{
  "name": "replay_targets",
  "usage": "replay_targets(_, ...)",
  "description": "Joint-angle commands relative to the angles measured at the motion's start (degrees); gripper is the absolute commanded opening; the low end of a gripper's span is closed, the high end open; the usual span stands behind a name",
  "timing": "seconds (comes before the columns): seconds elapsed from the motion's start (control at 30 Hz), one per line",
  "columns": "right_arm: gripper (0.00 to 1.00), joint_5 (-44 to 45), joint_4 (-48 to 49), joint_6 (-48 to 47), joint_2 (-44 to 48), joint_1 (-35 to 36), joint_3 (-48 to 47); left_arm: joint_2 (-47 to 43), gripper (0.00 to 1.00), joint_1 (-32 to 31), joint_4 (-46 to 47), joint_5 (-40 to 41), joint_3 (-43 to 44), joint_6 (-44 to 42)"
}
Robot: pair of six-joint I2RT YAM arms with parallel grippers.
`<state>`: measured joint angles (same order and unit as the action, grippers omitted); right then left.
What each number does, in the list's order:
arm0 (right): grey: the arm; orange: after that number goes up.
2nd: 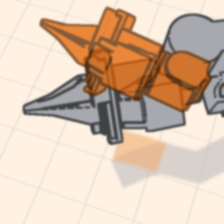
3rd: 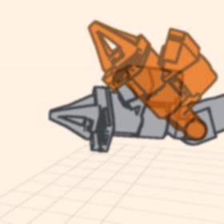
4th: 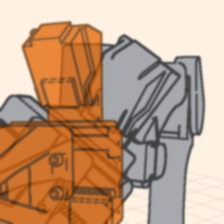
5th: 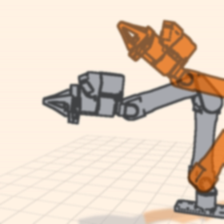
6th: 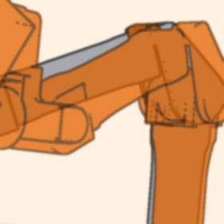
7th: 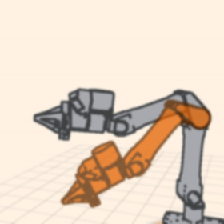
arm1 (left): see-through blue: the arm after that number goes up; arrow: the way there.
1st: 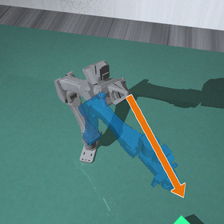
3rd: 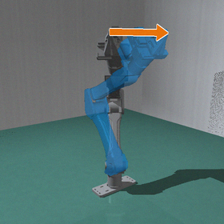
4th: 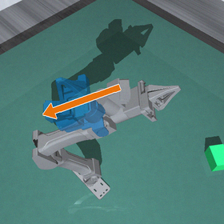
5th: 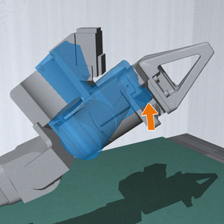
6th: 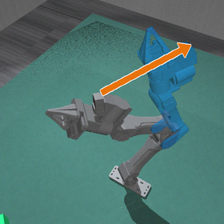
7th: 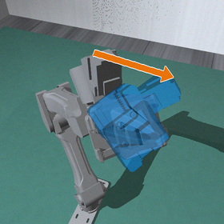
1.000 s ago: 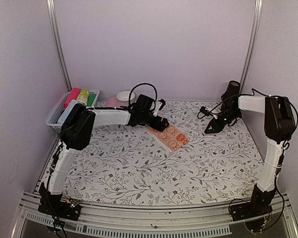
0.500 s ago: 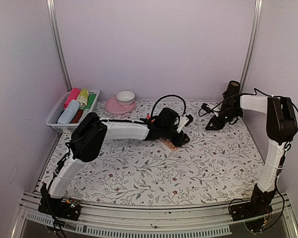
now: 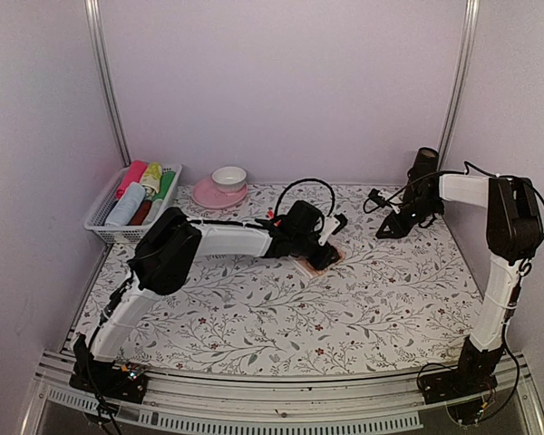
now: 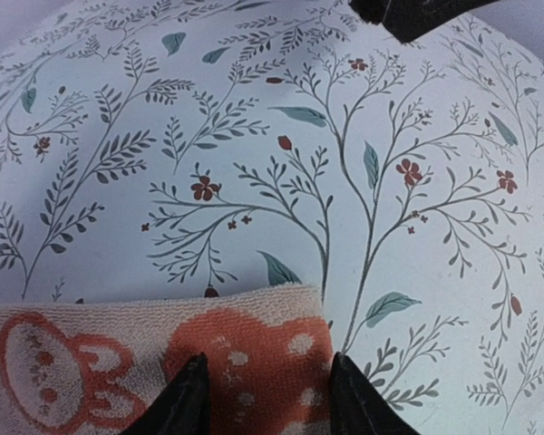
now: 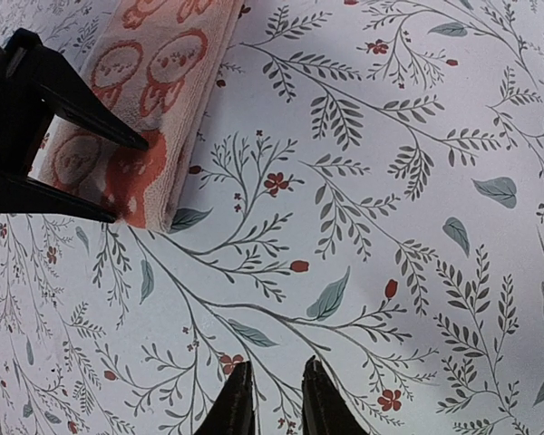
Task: Roll the towels
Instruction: Move the towel to the center of the board.
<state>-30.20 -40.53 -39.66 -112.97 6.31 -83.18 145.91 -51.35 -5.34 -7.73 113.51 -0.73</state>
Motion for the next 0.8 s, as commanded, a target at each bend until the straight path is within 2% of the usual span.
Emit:
replay_targets(0.0, 0.20, 0.41, 0.72, 0.11, 1.35, -0.36, 0.60, 1.72, 0.44, 0.01, -1.12, -2.69, 0.39, -0.32)
replay_targets(0.17, 0.20, 0.40, 0.74, 0.11, 1.52, -0.51, 0.63, 2.53, 0.43, -0.18, -3.86, -6.47, 0.47, -0.39)
replay_targets(0.33, 0.20, 0.16, 0.55, -0.06, 1.52, -0.61, 0.64, 1.77, 0.43, -0.51, -5.97, -8.61, -2.96, -0.61)
replay_targets(0.5, 0.20, -0.81, 0.01, -0.37, 1.59, -0.66, 0.56, -1.41, 0.39, -0.84, -4.17, -14.00, -9.97, -0.88)
replay_targets(0.63, 0.16, -3.19, -0.63, -1.73, 2.16, -0.68, 0.72, -5.81, 0.39, -2.35, -0.64, -17.47, -18.90, -2.78)
replay_targets(0.77, 0.17, -7.04, -1.39, -3.94, 3.34, -0.60, 1.18, -9.47, 0.44, -4.40, 1.66, -18.46, -24.95, -4.47)
